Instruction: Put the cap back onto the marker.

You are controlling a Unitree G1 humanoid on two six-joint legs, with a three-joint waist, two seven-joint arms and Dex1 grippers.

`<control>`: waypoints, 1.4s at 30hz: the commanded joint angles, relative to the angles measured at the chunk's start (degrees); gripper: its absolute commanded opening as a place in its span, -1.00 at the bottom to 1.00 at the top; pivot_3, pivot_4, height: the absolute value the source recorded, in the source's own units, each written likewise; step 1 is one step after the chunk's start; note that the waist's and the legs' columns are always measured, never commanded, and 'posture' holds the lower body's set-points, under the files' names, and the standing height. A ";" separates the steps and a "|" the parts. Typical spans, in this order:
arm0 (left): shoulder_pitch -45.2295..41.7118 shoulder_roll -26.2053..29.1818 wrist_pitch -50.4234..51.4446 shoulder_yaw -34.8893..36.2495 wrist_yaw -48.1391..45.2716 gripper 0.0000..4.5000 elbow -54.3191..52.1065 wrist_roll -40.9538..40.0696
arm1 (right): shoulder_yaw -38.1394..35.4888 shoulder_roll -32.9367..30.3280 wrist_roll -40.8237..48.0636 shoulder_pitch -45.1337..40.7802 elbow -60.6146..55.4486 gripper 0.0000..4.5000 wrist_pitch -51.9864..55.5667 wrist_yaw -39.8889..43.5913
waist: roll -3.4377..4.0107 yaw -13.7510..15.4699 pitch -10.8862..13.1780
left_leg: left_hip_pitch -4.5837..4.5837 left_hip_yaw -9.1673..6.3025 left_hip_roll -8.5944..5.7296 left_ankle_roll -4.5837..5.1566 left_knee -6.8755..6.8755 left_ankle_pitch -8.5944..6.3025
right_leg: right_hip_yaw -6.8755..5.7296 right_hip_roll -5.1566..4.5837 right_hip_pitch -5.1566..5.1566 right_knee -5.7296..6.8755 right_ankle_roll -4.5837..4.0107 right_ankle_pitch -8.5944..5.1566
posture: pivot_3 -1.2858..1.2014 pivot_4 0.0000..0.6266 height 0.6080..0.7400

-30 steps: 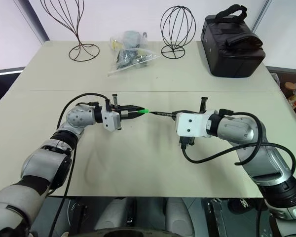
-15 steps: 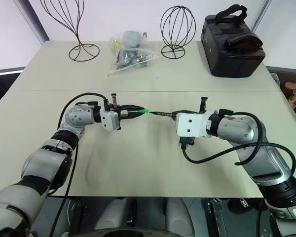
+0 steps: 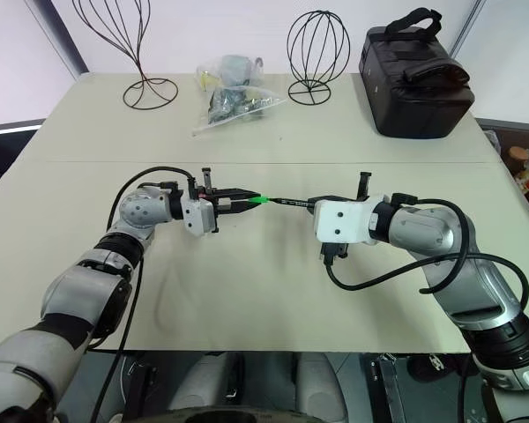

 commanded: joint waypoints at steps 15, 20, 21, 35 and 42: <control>-0.60 -0.34 -0.64 0.04 0.41 -1.00 -1.10 -0.81 | 0.99 1.61 0.40 -0.90 -5.21 -0.98 2.69 0.38 | 0.00 0.01 0.00 | 0.00 0.00 0.00 0.00 0.00 0.00 | 0.00 0.00 0.00 0.00 0.00 0.00 | 0.03 -0.52 1.00; -0.68 -0.66 -0.81 -0.27 0.46 -1.00 -1.15 -0.96 | 1.79 2.01 0.26 -1.17 -5.48 -0.98 3.07 0.34 | 0.00 0.01 0.00 | 0.00 0.00 0.00 0.00 0.00 0.00 | 0.00 0.00 0.00 0.01 0.00 0.00 | 0.03 -0.52 1.00; -0.67 -0.72 -0.94 -0.36 0.34 -1.00 -1.18 -1.05 | 1.88 2.06 0.21 -1.25 -5.45 -0.98 3.08 0.36 | 0.00 0.01 0.00 | 0.00 0.00 0.00 0.00 0.01 0.00 | 0.00 0.00 0.00 0.01 0.00 0.00 | 0.03 -0.52 1.00; -0.97 -1.73 -1.08 -0.75 -3.17 -1.00 -1.42 -3.28 | 3.94 2.02 -1.31 -1.78 -5.66 -0.98 1.53 1.05 | 0.00 -0.03 0.00 | 0.00 0.00 0.00 0.00 0.01 0.00 | 0.00 0.00 0.00 0.01 0.00 0.00 | 0.03 -0.52 1.00; -0.54 -2.77 0.91 -0.17 -7.83 -1.00 -2.17 -7.25 | 4.43 2.47 -2.32 -2.04 -5.67 -0.98 0.53 1.12 | 0.00 -0.01 0.00 | 0.00 0.00 0.00 0.00 0.01 0.00 | 0.00 0.00 0.00 0.02 0.00 0.00 | 0.03 -0.52 1.00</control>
